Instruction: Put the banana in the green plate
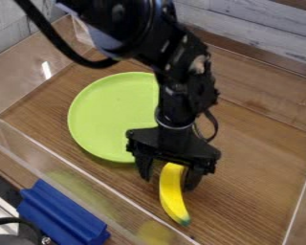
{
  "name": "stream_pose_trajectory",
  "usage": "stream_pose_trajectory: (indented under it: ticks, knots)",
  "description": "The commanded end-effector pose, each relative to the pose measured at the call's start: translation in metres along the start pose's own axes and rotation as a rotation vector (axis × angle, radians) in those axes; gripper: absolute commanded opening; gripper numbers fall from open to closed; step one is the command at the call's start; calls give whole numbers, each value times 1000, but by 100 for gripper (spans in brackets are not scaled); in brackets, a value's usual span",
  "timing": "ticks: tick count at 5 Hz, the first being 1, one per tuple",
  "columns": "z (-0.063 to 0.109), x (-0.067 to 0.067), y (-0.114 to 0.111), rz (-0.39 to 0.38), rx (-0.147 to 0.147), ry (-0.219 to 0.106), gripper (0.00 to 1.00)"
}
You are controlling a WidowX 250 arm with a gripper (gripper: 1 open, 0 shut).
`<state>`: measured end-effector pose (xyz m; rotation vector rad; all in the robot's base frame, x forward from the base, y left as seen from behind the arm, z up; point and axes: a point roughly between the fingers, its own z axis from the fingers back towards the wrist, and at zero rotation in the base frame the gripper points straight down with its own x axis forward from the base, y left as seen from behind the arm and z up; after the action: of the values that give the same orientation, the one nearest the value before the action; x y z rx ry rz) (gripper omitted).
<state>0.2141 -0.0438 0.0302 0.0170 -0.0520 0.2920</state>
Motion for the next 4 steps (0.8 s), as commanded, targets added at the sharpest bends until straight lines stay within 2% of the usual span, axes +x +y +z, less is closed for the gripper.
stream_pose_trajectory:
  ticks: [1, 2, 4]
  knots:
    - [0, 4, -4, -1, -15, -23, 0]
    - [3, 3, -3, -5, -9, -16, 0]
    - [20, 3, 1, -13, 11, 7, 0]
